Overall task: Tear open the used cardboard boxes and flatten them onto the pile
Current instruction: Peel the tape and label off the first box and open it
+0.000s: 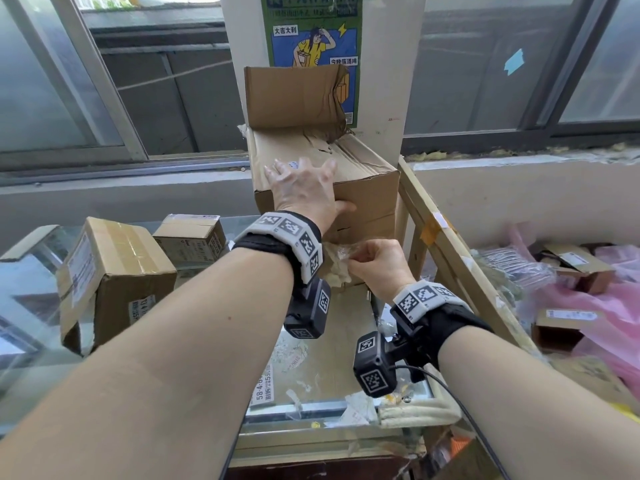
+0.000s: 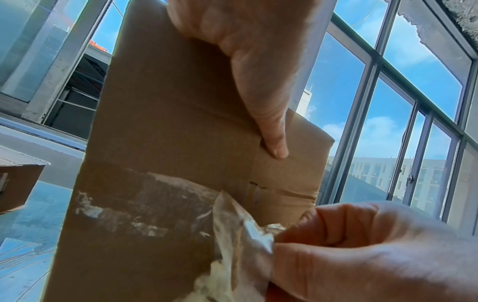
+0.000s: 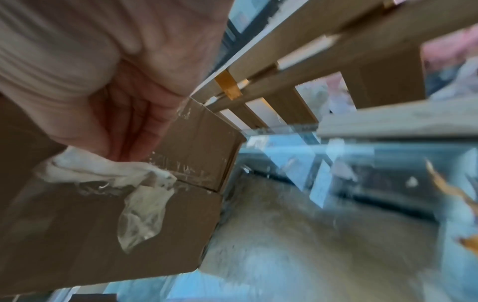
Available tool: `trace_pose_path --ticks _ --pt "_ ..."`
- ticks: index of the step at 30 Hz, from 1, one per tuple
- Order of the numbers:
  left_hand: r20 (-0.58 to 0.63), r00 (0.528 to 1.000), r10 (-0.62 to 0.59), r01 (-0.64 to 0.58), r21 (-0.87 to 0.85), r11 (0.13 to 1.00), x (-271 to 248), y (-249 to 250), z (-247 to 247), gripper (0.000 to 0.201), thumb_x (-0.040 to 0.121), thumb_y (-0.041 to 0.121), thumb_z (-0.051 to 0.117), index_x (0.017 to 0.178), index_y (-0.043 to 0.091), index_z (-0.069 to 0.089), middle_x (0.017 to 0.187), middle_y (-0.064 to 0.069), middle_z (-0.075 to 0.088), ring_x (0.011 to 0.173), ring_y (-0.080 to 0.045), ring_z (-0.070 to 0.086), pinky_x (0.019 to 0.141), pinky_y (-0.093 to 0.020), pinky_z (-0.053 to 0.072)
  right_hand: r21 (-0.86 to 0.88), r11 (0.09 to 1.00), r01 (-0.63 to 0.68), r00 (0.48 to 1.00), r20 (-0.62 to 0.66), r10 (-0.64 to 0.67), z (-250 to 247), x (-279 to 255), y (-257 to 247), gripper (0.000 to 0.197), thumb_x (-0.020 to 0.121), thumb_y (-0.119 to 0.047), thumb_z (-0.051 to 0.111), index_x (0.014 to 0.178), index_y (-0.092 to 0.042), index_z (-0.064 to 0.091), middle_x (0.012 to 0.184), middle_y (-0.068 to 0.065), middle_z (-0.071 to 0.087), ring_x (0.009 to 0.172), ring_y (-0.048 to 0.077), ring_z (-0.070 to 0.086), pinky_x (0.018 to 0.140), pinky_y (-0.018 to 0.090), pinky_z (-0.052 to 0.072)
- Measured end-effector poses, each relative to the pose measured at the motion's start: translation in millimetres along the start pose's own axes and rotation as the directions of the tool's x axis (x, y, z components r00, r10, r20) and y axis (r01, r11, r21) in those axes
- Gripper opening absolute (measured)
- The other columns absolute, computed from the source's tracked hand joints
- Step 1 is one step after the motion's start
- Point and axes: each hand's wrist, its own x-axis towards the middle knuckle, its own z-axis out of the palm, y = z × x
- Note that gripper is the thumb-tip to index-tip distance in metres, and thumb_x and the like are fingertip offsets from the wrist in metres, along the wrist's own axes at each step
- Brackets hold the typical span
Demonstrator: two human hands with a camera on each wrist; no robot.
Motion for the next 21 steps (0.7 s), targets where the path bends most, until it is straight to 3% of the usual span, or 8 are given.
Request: trace_pose_path --ticks 6,9,12,14,15,17,18,21 --pt "-0.024 1.000 -0.008 0.007 -0.031 0.999 -0.5 -10.1 0.2 0.069 0.070 0.075 0.059 0.120 0.028 0.048 0.121 -0.011 0.056 0.121 -0.044 0.046 0.104 -0.056 0.031 0.268 0.953 -0.140 0.990 0.064 0.128 2.2 -2.6 -5.3 0.006 0.077 0.001 0.072 0.074 -0.001 0.067 0.077 0.016 0.069 0.068 0.021 0.063 0.073 0.035 0.057" --pt "-0.060 0.998 -0.014 0.012 -0.037 0.999 -2.5 -19.6 -0.6 0.068 0.070 0.076 0.058 0.119 0.030 0.049 0.119 -0.008 0.058 0.117 -0.039 0.049 0.101 -0.051 0.034 0.615 0.703 -0.356 0.934 0.246 0.258 1.5 -9.9 -1.6 0.006 0.081 0.006 0.067 0.083 0.001 0.067 0.086 0.020 0.070 0.078 0.027 0.067 0.078 0.033 0.059" --pt "-0.079 0.996 -0.038 0.032 -0.073 0.997 -4.9 -30.5 -1.5 0.066 0.069 0.077 0.057 0.114 0.030 0.051 0.116 -0.006 0.058 0.113 -0.036 0.051 0.100 -0.050 0.036 0.672 0.505 -0.542 0.838 0.389 0.383 -2.1 -9.8 11.5 0.013 0.084 0.004 0.063 0.095 0.011 0.064 0.083 0.022 0.070 0.069 0.028 0.069 0.067 0.033 0.060" --pt "-0.085 0.995 -0.042 0.033 -0.102 0.994 -6.6 -38.0 -2.0 0.064 0.068 0.077 0.058 0.112 0.031 0.051 0.115 -0.005 0.058 0.111 -0.035 0.052 0.099 -0.049 0.037 0.626 0.510 -0.590 0.798 0.355 0.488 -0.7 -1.9 17.9 0.012 0.086 -0.002 0.066 0.087 0.009 0.064 0.068 0.019 0.069 0.054 0.023 0.068 0.057 0.032 0.060" --pt "-0.087 0.995 -0.045 0.035 -0.120 0.992 -7.5 -41.3 -2.8 0.064 0.068 0.076 0.058 0.112 0.030 0.051 0.114 -0.005 0.058 0.110 -0.034 0.052 0.098 -0.048 0.037 0.572 0.611 -0.546 0.825 0.244 0.509 0.5 3.8 20.5 0.011 0.086 -0.006 0.068 0.082 0.004 0.065 0.064 0.016 0.068 0.051 0.021 0.067 0.057 0.033 0.060" --pt "-0.087 0.995 -0.049 0.036 -0.147 0.989 -9.3 -47.6 -3.7 0.065 0.068 0.076 0.059 0.113 0.030 0.051 0.114 -0.004 0.058 0.109 -0.033 0.052 0.098 -0.047 0.038 0.203 0.928 -0.313 0.942 -0.056 0.330 2.0 15.6 19.7 0.008 0.083 -0.014 0.069 0.080 -0.006 0.069 0.075 0.007 0.069 0.066 0.021 0.067 0.073 0.037 0.060" --pt "-0.086 0.995 -0.047 0.034 -0.153 0.988 -10.7 -50.6 -4.6 0.066 0.068 0.076 0.059 0.114 0.029 0.051 0.115 -0.005 0.057 0.109 -0.033 0.052 0.097 -0.046 0.038 -0.042 0.988 -0.146 0.981 -0.136 0.139 2.2 16.8 13.7 0.006 0.084 -0.015 0.067 0.085 -0.010 0.069 0.084 0.003 0.067 0.077 0.021 0.064 0.078 0.035 0.057" --pt "-0.080 0.996 -0.040 0.025 -0.183 0.983 -13.5 -59.0 -7.2 0.066 0.069 0.075 0.059 0.114 0.029 0.050 0.116 -0.004 0.056 0.109 -0.033 0.051 0.096 -0.044 0.040 -0.469 0.802 0.370 0.883 -0.091 -0.461 7.3 19.8 -5.3 0.011 0.082 -0.011 0.066 0.093 -0.010 0.067 0.097 0.006 0.059 0.090 0.026 0.053 0.071 0.037 0.050"
